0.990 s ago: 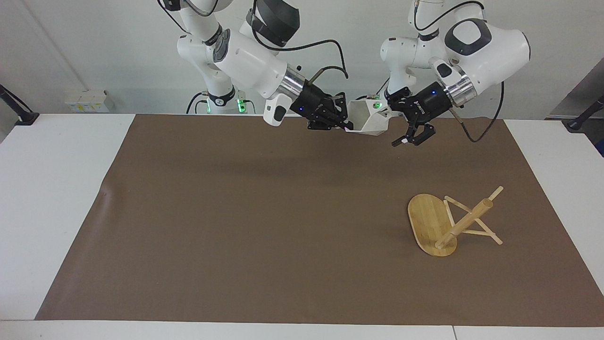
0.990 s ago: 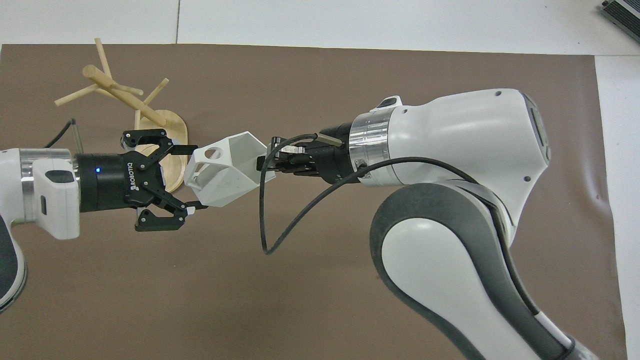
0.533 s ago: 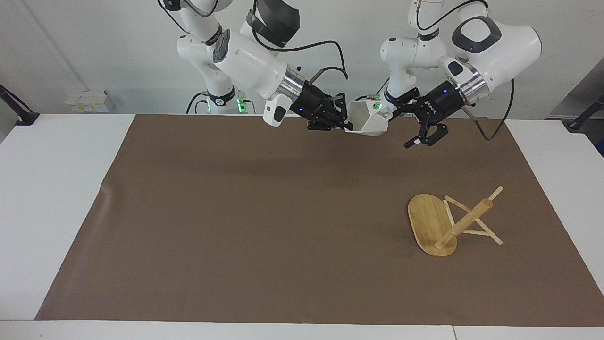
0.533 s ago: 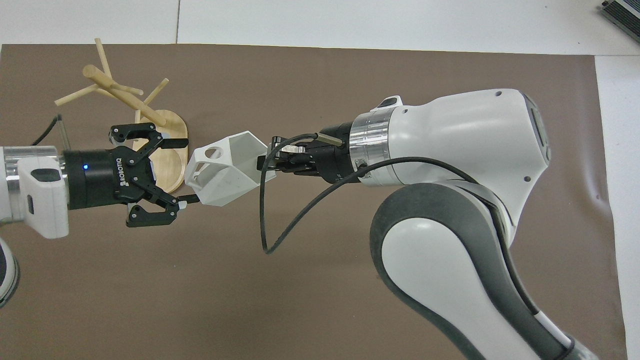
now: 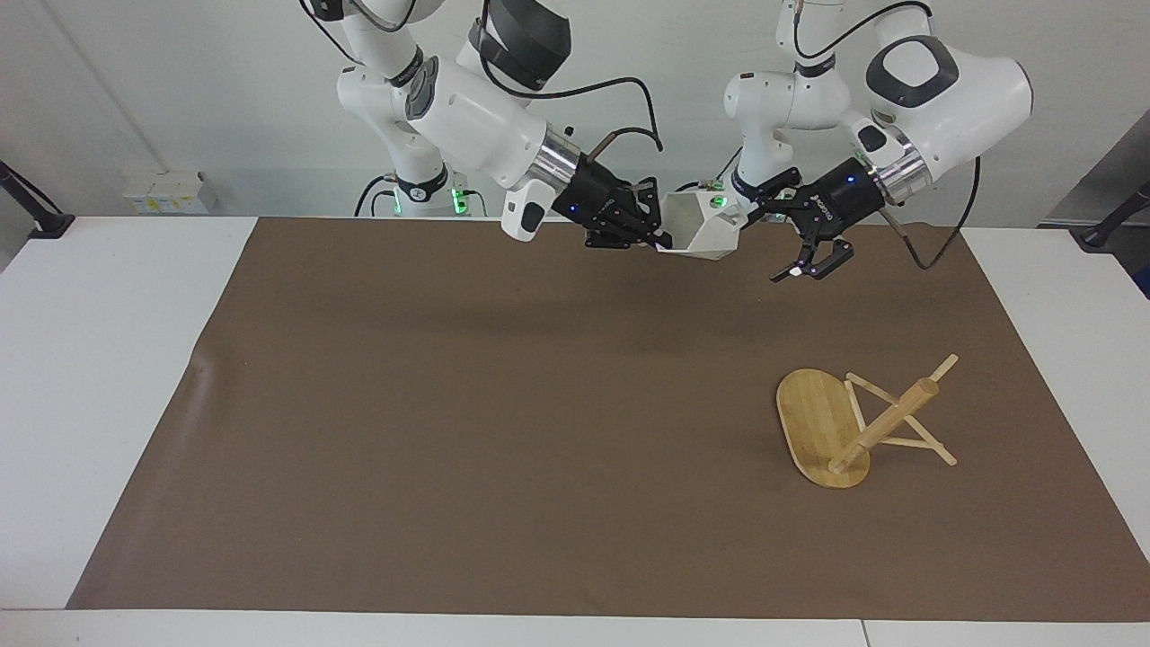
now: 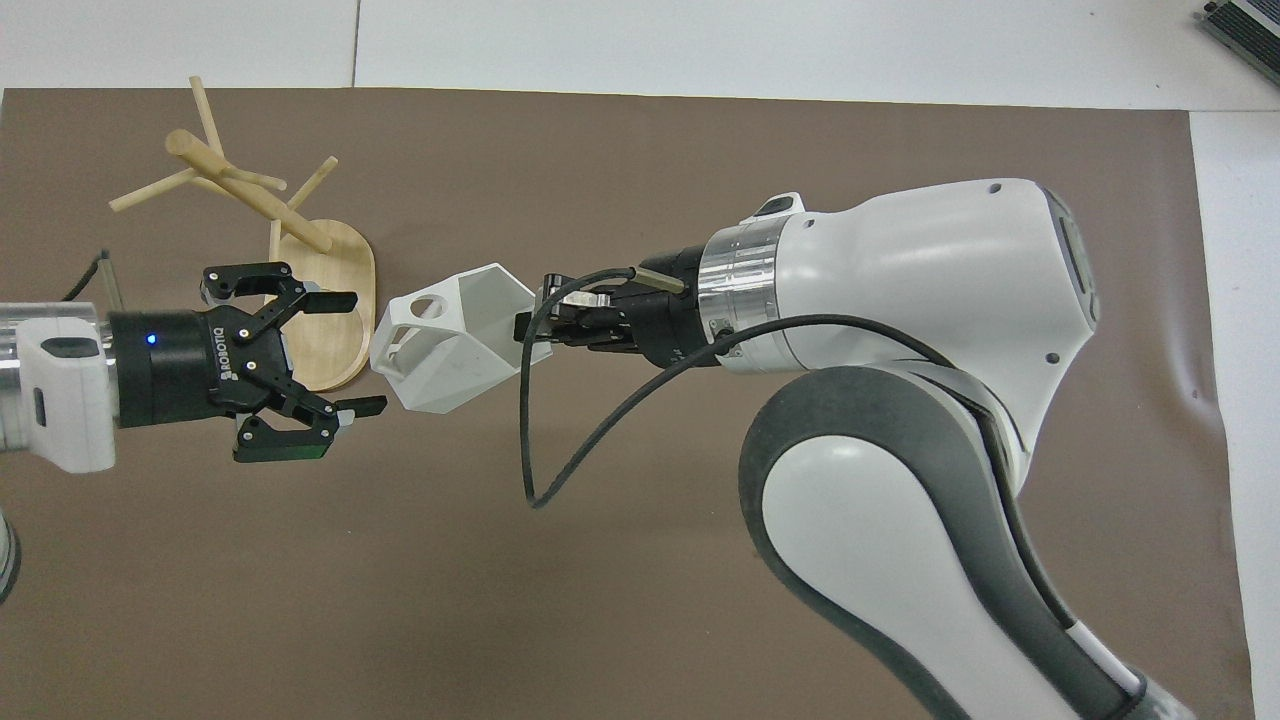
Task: Hang cup on rack
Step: 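Position the open left gripper around the cup held by the right gripper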
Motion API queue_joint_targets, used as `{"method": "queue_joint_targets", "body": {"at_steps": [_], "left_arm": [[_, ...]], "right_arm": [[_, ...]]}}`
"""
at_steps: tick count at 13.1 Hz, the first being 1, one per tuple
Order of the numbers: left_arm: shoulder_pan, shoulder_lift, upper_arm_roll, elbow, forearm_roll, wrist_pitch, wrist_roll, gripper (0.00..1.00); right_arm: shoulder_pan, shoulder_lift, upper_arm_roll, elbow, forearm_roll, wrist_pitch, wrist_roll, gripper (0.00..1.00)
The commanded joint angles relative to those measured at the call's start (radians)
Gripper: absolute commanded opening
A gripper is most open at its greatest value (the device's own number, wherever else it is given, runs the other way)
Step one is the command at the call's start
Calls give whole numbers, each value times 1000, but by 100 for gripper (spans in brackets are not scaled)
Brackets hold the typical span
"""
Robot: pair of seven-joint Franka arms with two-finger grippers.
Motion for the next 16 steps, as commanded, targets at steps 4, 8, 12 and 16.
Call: {"method": "queue_joint_targets", "body": {"at_steps": [4,8,12,16], "left_arm": [[-43,-57,-14,-58,2,28,-41,100],[-86,-58,-14,-60,-21,62,-43,100],[-86,-57,-17,-58,-69,62,-43,100],[-99,-54,-20,-54,-86,88,-43,100]], "right_arm": [[-12,-5,12,-5,-15,10,24,0],[-12,-5,12,-5,-15,10,26,0],[-12,-5,12,-5,-15,10,26,0],[-12,-5,12,-5,-15,10,26,0]]}}
